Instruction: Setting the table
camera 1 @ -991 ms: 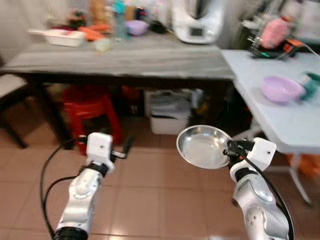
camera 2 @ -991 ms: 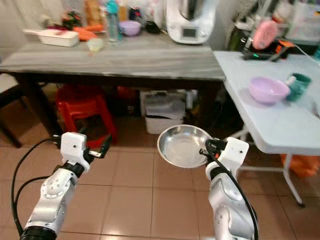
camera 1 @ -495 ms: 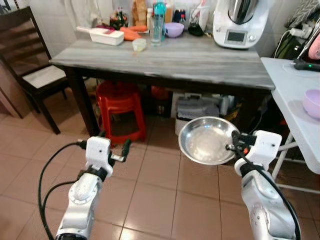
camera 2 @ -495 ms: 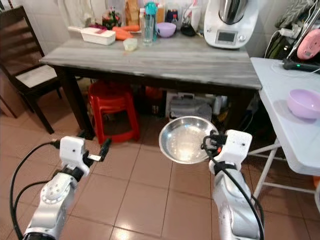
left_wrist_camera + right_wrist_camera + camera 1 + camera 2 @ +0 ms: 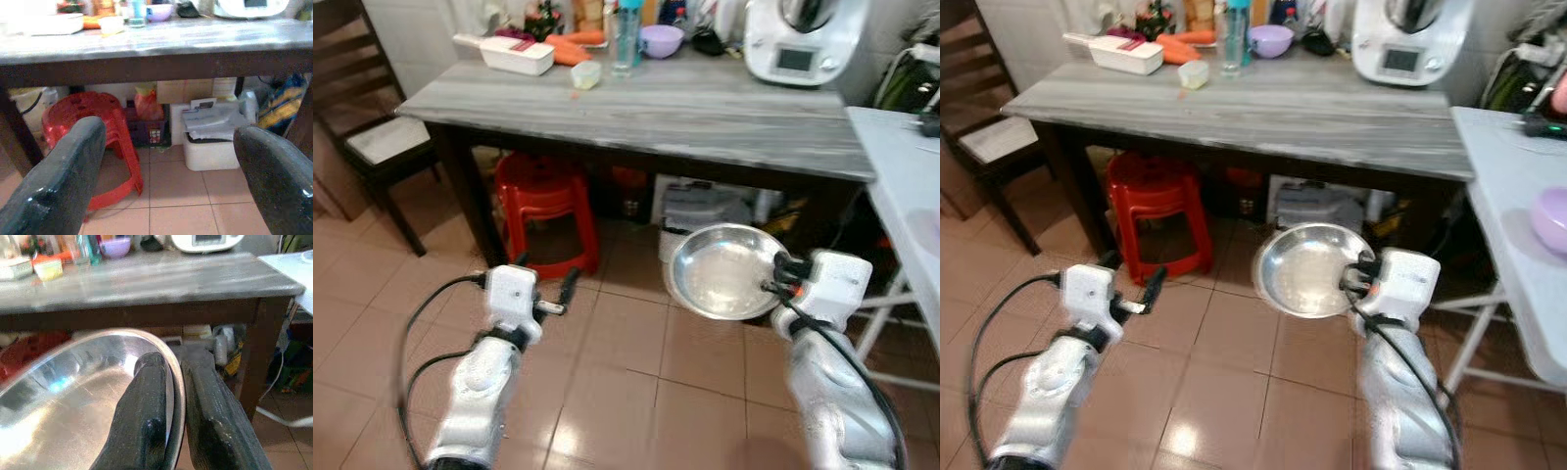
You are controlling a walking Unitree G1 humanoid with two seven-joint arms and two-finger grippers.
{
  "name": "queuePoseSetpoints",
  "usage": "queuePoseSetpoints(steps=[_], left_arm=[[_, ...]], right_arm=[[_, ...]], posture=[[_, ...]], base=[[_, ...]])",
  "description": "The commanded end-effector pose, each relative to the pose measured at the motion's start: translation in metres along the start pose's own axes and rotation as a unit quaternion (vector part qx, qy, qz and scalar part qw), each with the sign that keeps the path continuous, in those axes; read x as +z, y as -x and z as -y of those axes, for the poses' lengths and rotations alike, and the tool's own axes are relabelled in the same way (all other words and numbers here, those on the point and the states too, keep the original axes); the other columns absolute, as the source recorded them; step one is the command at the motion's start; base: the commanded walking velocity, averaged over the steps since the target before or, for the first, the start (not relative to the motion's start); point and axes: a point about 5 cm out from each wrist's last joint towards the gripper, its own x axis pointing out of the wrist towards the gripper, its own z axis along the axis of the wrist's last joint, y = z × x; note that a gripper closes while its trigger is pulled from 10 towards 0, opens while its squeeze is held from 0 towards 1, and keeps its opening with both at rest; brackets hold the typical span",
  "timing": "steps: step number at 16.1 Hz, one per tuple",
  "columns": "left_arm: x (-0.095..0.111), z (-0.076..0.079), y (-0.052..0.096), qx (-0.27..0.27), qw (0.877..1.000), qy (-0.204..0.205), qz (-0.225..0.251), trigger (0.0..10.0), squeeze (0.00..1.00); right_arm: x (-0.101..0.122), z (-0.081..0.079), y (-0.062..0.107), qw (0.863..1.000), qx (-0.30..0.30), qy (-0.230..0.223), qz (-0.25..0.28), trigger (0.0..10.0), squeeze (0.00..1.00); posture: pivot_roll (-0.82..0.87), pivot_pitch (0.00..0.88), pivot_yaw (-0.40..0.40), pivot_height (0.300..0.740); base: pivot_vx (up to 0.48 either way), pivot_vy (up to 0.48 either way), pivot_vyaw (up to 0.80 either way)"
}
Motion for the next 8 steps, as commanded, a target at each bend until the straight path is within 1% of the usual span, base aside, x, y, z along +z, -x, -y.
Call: queuePoseSetpoints(steps=[1,8], left_arm=[[0.0058,0.0097,-0.0044,-0.016,1.0,0.007,0.014,10.0,0.0],[0.006,0.0128,-0.007,-0.024,1.0,0.007,0.014,10.0,0.0]], right_arm=[[0.0054,0.0118,0.0017,1.0,-0.019,0.013,0.012,10.0,0.0],[0.0066,0.0129,0.0015,0.999,-0.024,0.02,0.019,10.0,0.0]], posture=[[-0.01,0.0,-0.015,0.74],[-0.02,0.0,-0.007,0.74]], base=[[0.356,0.0,0.0],[0.361,0.0,0.0]])
